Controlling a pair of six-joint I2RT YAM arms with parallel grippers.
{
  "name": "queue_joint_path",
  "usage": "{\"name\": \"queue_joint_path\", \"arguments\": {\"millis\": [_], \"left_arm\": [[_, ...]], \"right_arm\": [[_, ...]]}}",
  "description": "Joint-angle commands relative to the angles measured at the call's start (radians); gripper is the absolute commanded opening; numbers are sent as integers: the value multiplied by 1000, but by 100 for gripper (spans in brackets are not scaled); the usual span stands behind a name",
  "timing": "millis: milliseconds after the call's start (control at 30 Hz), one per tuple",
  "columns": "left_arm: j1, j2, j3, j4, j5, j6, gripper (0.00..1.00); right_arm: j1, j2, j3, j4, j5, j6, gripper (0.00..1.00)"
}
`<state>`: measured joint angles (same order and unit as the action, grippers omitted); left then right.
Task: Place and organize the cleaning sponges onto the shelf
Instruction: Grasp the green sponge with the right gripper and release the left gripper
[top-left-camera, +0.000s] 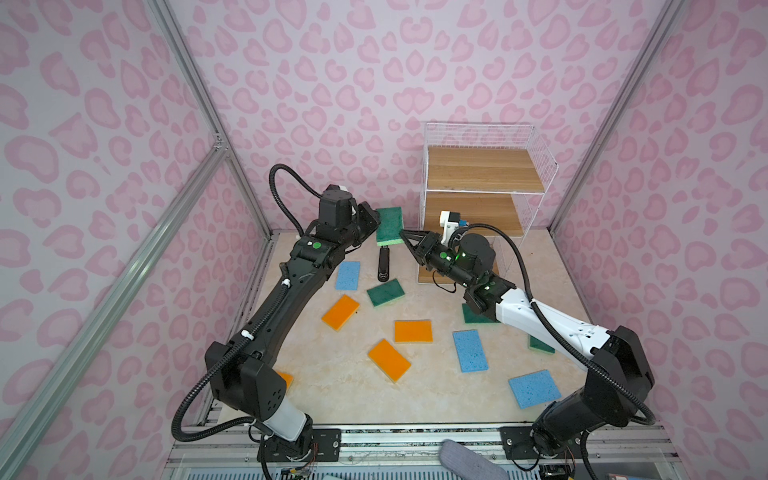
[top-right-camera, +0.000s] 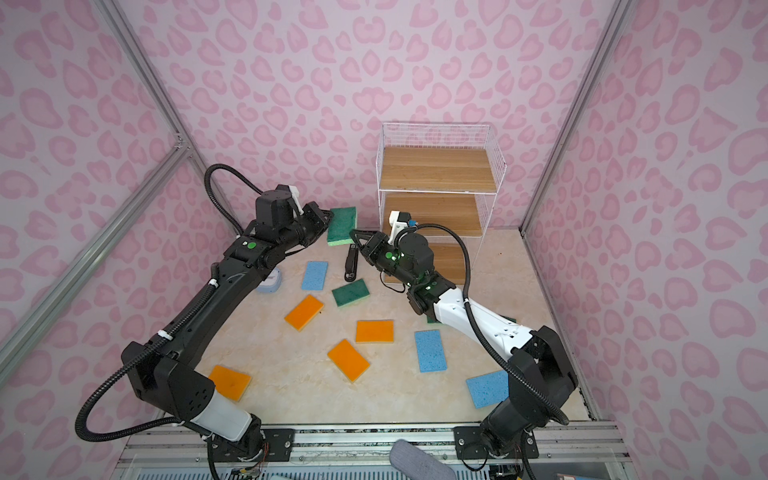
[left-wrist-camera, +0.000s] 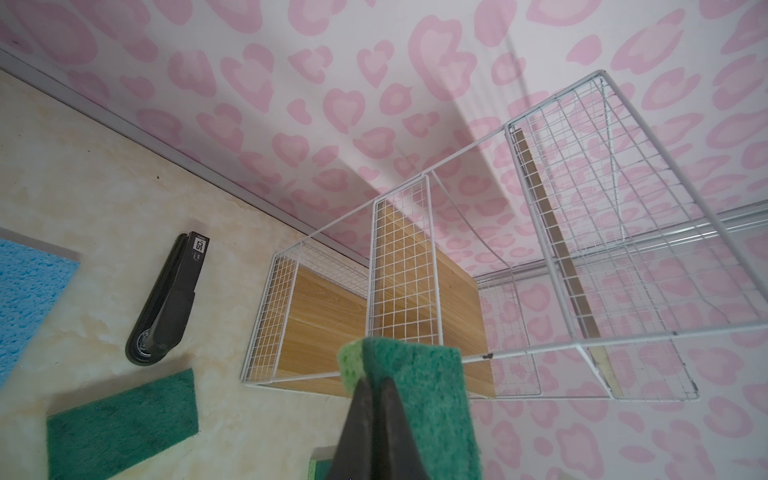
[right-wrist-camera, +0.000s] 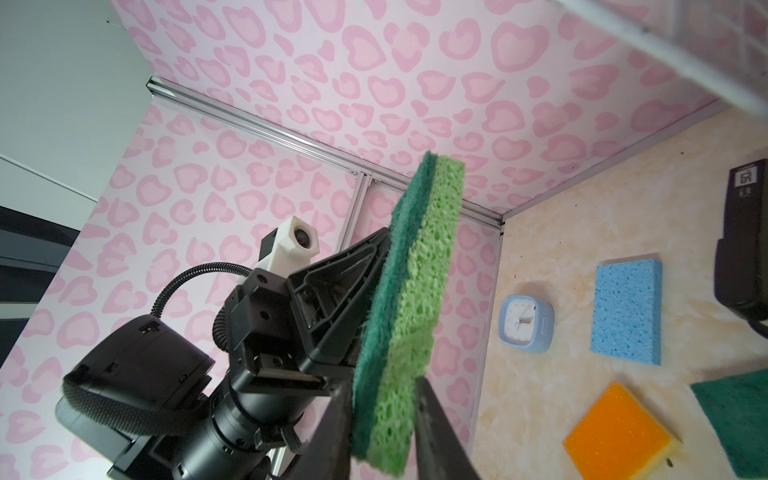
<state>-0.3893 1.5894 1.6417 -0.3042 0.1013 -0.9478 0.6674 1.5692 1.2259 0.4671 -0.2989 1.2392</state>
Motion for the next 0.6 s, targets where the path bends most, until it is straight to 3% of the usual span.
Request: {"name": "queue_joint_path", "arguments": {"millis": [0, 67, 133, 200, 267, 567], "left_arm": [[-1, 4, -1, 21, 10, 8, 3], [0, 4, 1, 25, 20, 13, 3], [-1, 4, 2, 29, 36, 23, 18], [-1, 4, 11, 26, 50, 40, 63], [0, -5, 19, 10, 47, 64, 100], [52, -181, -122, -43, -13, 194, 98]], "right_arm": [[0, 5, 2, 32, -13, 1, 16], [1, 1, 1, 25, -11, -5, 12], [0, -8, 0, 14, -9, -11, 10], [0, -21, -1, -2, -8, -22, 9], [2, -36, 1, -30, -9, -39, 8], [1, -171, 59, -337, 3, -228, 8]]}}
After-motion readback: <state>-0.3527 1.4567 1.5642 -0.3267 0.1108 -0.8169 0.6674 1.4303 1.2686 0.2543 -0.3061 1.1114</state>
